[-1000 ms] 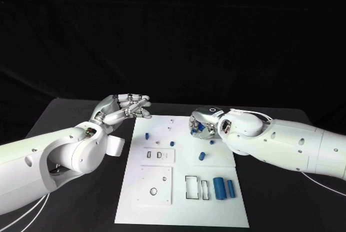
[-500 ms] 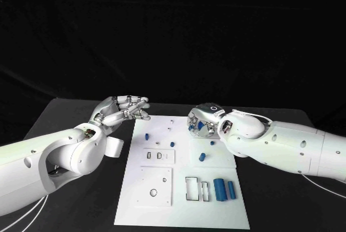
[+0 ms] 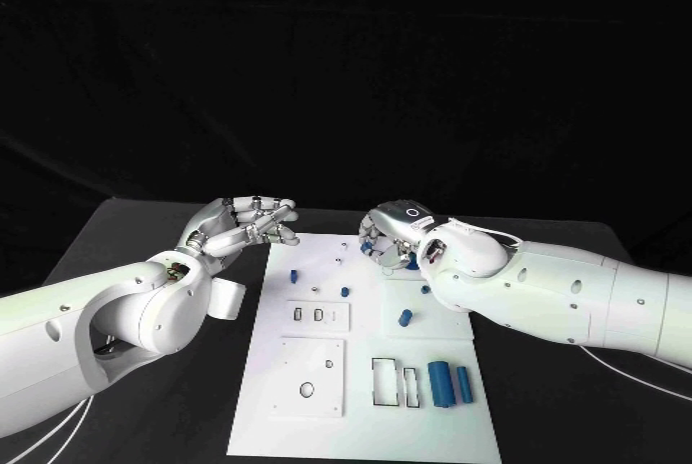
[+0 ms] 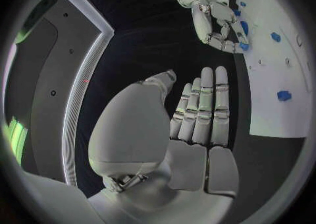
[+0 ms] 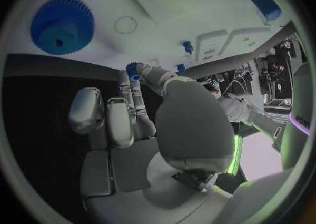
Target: Assemble the parts on the task board
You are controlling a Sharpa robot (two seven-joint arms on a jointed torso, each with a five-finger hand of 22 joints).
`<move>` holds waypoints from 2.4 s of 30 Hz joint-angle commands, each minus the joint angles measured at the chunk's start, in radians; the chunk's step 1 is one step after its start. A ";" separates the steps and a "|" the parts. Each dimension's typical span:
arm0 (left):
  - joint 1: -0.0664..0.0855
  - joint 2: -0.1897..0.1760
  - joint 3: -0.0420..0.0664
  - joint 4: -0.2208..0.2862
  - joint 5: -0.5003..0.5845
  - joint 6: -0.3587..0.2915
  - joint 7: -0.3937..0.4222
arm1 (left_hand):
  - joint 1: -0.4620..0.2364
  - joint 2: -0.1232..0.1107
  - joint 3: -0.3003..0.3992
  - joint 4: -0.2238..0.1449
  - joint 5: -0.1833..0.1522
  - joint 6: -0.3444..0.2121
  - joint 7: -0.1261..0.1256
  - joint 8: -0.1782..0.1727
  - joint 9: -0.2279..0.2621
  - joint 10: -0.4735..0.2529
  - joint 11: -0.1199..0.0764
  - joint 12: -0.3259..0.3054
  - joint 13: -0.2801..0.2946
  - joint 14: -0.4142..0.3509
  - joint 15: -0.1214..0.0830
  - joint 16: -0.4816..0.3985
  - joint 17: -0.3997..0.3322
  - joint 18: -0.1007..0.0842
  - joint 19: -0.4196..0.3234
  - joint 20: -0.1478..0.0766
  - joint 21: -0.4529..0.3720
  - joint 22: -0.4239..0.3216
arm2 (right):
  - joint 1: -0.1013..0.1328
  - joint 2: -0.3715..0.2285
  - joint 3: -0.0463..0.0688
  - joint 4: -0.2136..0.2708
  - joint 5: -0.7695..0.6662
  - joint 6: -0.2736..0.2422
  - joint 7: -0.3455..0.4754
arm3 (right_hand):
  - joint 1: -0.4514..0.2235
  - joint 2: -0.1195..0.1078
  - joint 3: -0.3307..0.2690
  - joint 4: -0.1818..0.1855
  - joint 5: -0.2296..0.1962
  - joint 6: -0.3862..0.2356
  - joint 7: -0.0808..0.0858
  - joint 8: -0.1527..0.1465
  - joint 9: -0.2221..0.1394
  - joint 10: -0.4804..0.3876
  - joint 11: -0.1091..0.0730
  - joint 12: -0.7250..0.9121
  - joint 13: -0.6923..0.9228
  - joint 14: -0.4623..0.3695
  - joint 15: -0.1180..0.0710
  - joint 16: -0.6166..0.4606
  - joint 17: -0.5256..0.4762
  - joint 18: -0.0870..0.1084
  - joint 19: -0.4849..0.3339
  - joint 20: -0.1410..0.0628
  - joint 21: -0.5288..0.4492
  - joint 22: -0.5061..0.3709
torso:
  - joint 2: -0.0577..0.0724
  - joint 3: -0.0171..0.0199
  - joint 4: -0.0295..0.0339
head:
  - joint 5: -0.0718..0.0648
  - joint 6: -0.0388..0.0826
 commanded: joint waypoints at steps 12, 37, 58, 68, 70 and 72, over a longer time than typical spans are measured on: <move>0.003 0.008 0.001 -0.001 -0.003 0.021 -0.001 | -0.005 0.001 0.002 -0.002 -0.005 -0.007 0.022 -0.006 0.001 -0.009 0.002 -0.005 0.001 -0.010 0.000 0.006 0.002 0.009 -0.008 -0.001 0.006 0.002 | 0.002 0.066 0.001 -0.045 -0.016 -0.054 -0.030 | 0.018 0.017 0.011 -0.007 0.005 -0.015 0.004 0.008 0.061 0.017 -0.015 -0.008 0.000 0.028 -0.004 0.007 0.001 -0.016 0.001 -0.004 0.005 0.003 | 0.012 -0.0079 0.0095 | -0.001 0.005; 0.005 0.011 0.001 -0.001 -0.003 0.022 -0.001 | -0.005 0.001 0.001 -0.003 -0.005 -0.008 0.022 -0.006 0.001 -0.009 0.002 -0.006 0.001 -0.010 0.000 0.007 0.003 0.009 -0.009 -0.001 0.007 0.002 | -0.003 0.091 0.001 -0.075 0.002 -0.017 -0.031 | 0.016 0.012 0.014 -0.013 -0.001 -0.023 0.007 0.010 0.068 0.012 -0.012 -0.013 0.002 0.027 -0.002 0.007 -0.002 -0.015 -0.004 -0.002 0.001 -0.001 | 0.023 -0.0098 0.0120 | 0.001 0.001; 0.007 0.011 0.001 -0.001 -0.003 0.026 -0.002 | -0.005 0.001 0.001 -0.003 -0.005 -0.009 0.023 -0.007 0.001 -0.010 0.003 -0.006 0.002 -0.012 0.001 0.008 0.004 0.009 -0.010 0.000 0.007 0.002 | -0.004 0.107 0.000 -0.100 0.019 0.002 -0.023 | -0.031 -0.046 0.011 -0.008 -0.024 -0.111 0.042 -0.019 0.088 -0.113 0.027 -0.023 -0.019 0.014 0.032 -0.003 -0.037 -0.007 -0.036 0.027 -0.028 -0.030 | 0.028 -0.0106 0.0130 | -0.002 0.005; 0.008 0.010 0.001 -0.004 -0.001 0.026 -0.002 | -0.008 0.003 0.000 -0.002 -0.006 -0.011 0.024 -0.008 0.001 -0.012 0.004 -0.008 0.002 -0.015 0.002 0.011 0.007 0.009 -0.011 0.001 0.008 0.002 | -0.004 0.084 0.000 -0.066 0.016 -0.007 -0.021 | -0.014 -0.066 -0.102 -0.004 -0.018 -0.160 0.048 -0.065 0.088 -0.203 0.038 -0.011 -0.046 -0.003 0.042 -0.028 -0.091 0.006 -0.070 0.040 -0.078 -0.083 | 0.028 -0.0099 0.0131 | -0.001 0.006; 0.008 0.009 0.001 -0.005 0.000 0.026 -0.002 | -0.008 0.003 0.000 -0.002 -0.006 -0.011 0.024 -0.008 0.001 -0.012 0.004 -0.008 0.002 -0.015 0.002 0.011 0.007 0.009 -0.011 0.001 0.008 0.002 | -0.004 0.058 0.000 -0.037 0.012 -0.006 -0.028 | 0.011 -0.064 -0.148 -0.011 -0.016 -0.163 0.045 -0.075 0.088 -0.212 0.038 -0.004 -0.050 -0.006 0.041 -0.035 -0.105 0.007 -0.073 0.039 -0.088 -0.090 | 0.028 -0.0098 0.0117 | -0.002 0.008; 0.008 0.008 0.001 -0.005 0.001 0.025 -0.002 | -0.008 0.003 0.000 -0.002 -0.006 -0.011 0.024 -0.008 0.001 -0.012 0.004 -0.008 0.002 -0.015 0.002 0.011 0.007 0.009 -0.011 0.001 0.008 0.002 | -0.003 0.028 0.001 -0.005 0.010 -0.006 -0.034 | 0.020 -0.058 -0.175 -0.009 -0.015 -0.159 0.044 -0.080 0.089 -0.210 0.036 0.003 -0.051 -0.006 0.040 -0.035 -0.107 0.007 -0.069 0.039 -0.088 -0.087 | 0.028 -0.0097 0.0100 | -0.002 0.007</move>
